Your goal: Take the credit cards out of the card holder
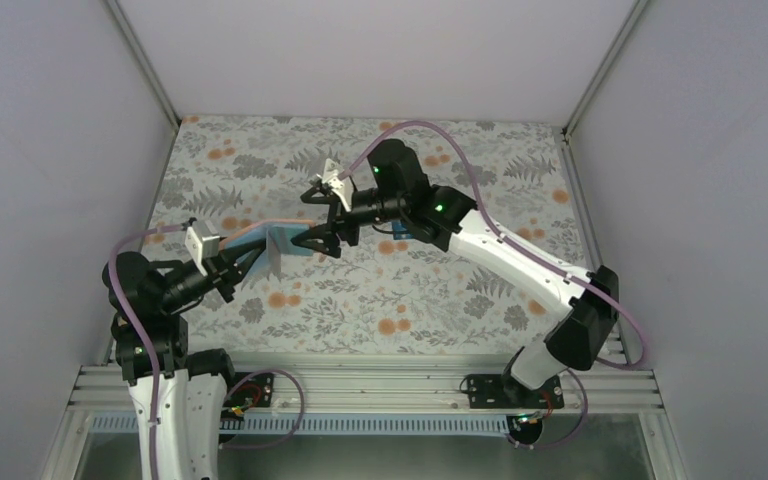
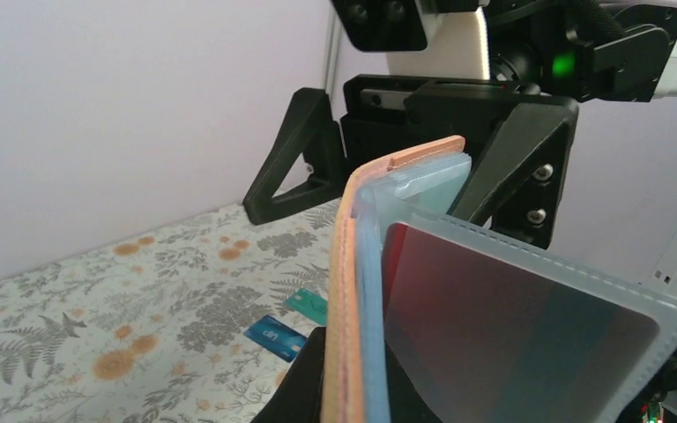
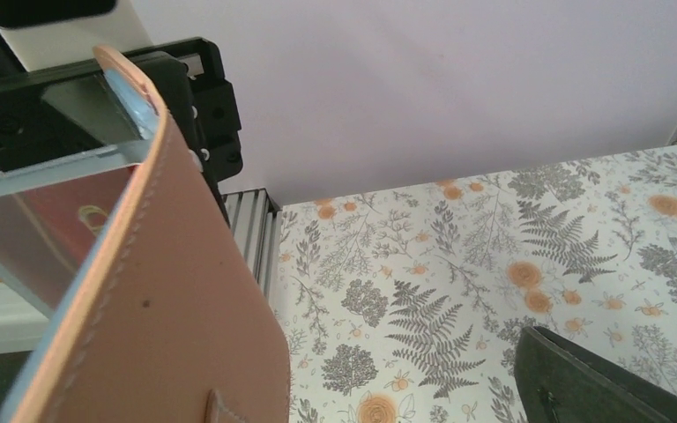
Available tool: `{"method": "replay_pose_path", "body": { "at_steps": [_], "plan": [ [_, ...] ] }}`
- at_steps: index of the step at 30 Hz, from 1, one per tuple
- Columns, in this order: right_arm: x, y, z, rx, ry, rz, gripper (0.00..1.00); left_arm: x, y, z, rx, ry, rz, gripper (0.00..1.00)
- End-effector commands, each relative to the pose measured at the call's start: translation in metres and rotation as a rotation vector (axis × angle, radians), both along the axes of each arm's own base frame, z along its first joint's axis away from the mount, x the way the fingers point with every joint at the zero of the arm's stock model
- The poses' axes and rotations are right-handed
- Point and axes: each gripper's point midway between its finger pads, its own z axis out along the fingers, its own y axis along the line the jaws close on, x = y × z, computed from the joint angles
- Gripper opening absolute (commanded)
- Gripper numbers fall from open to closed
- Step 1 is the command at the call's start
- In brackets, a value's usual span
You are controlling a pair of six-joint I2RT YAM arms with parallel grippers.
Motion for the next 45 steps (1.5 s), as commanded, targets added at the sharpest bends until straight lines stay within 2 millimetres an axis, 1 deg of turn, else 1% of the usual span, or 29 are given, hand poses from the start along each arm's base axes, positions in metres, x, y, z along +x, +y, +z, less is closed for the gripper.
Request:
{"method": "replay_pose_path", "body": {
  "at_steps": [1, 8, 10, 12, 13, 14, 15, 16, 17, 18, 20, 22, 24, 25, 26, 27, 28, 29, 30, 31, 32, 33, 34, 36, 39, 42, 45],
  "plan": [
    [-0.007, 0.014, 0.009, 0.034, -0.002, 0.039, 0.97, -0.004, -0.003, 0.002, 0.001, -0.017, -0.026, 0.02],
    [-0.02, 0.03, 0.008, 0.046, 0.014, 0.095, 0.96, -0.004, -0.003, -0.002, -0.005, -0.007, -0.035, 0.02],
    [-0.02, 0.034, 0.008, 0.05, 0.023, 0.099, 0.92, -0.004, -0.004, -0.004, -0.007, 0.0, -0.038, 0.02],
    [-0.021, 0.036, 0.009, 0.047, 0.027, 0.107, 0.82, -0.004, -0.003, -0.004, -0.008, 0.001, -0.036, 0.02],
    [-0.022, 0.036, 0.01, 0.043, 0.026, 0.109, 0.73, -0.003, -0.003, -0.004, -0.008, 0.003, -0.031, 0.02],
    [-0.021, 0.036, 0.009, 0.034, 0.025, 0.102, 0.62, -0.002, -0.002, -0.004, -0.008, 0.002, -0.024, 0.02],
    [-0.018, 0.036, 0.007, 0.023, 0.022, 0.084, 0.48, 0.0, -0.001, -0.004, -0.008, 0.002, -0.013, 0.03],
    [-0.015, 0.035, 0.003, 0.012, 0.02, 0.062, 0.32, 0.002, 0.001, -0.004, -0.009, 0.005, 0.003, 0.08],
    [-0.01, 0.033, 0.002, 0.004, 0.018, 0.034, 0.22, 0.004, 0.002, -0.005, -0.01, 0.008, 0.021, 0.21],
    [-0.006, 0.031, 0.0, -0.008, 0.022, 0.006, 0.14, 0.006, 0.004, -0.006, -0.01, 0.014, 0.037, 0.36],
    [0.006, 0.024, -0.004, -0.038, 0.033, -0.064, 0.05, 0.009, 0.007, -0.008, -0.001, 0.015, 0.06, 0.63],
    [0.022, 0.012, -0.011, -0.079, 0.044, -0.161, 0.04, 0.013, 0.009, -0.011, 0.01, 0.015, 0.084, 0.81],
    [0.05, -0.005, -0.019, -0.138, 0.047, -0.337, 0.04, 0.018, 0.014, -0.014, 0.012, 0.023, 0.119, 0.94],
    [0.069, -0.017, -0.026, -0.185, 0.059, -0.474, 0.04, 0.022, 0.018, -0.016, 0.007, 0.035, 0.153, 0.99],
    [0.089, -0.032, -0.031, -0.234, 0.059, -0.62, 0.04, 0.028, 0.023, -0.02, -0.001, 0.056, 0.193, 1.0],
    [0.111, -0.057, -0.039, -0.31, 0.042, -0.811, 0.04, 0.034, 0.029, -0.024, -0.009, 0.076, 0.236, 1.0],
    [0.127, -0.074, -0.058, -0.408, 0.034, -0.943, 0.04, 0.039, 0.034, -0.028, -0.015, 0.091, 0.269, 1.0],
    [0.138, -0.087, -0.075, -0.498, 0.018, -1.031, 0.04, 0.042, 0.037, -0.03, -0.021, 0.103, 0.287, 1.0],
    [0.143, -0.099, -0.086, -0.567, 0.0, -1.092, 0.04, 0.043, 0.038, -0.032, -0.028, 0.111, 0.292, 1.0],
    [0.146, -0.105, -0.091, -0.606, -0.015, -1.122, 0.04, 0.043, 0.038, -0.033, -0.039, 0.121, 0.295, 1.0],
    [0.146, -0.104, -0.096, -0.63, -0.016, -1.119, 0.04, 0.043, 0.039, -0.035, -0.049, 0.13, 0.296, 1.0],
    [0.144, -0.099, -0.099, -0.629, 0.001, -1.091, 0.04, 0.043, 0.039, -0.036, -0.057, 0.139, 0.296, 1.0],
    [0.141, -0.089, -0.096, -0.602, 0.025, -1.044, 0.04, 0.043, 0.039, -0.039, -0.065, 0.151, 0.297, 1.0],
    [0.132, -0.067, -0.086, -0.514, 0.071, -0.933, 0.04, 0.043, 0.038, -0.043, -0.073, 0.167, 0.288, 1.0],
    [0.113, -0.04, -0.068, -0.396, 0.102, -0.756, 0.04, 0.042, 0.033, -0.058, -0.101, 0.218, 0.249, 1.0],
    [0.095, -0.021, -0.053, -0.329, 0.133, -0.616, 0.04, 0.039, 0.028, -0.072, -0.146, 0.282, 0.203, 1.0],
    [0.076, -0.009, -0.048, -0.303, 0.135, -0.487, 0.04, 0.038, 0.027, -0.083, -0.171, 0.324, 0.194, 1.0]
  ]
}}
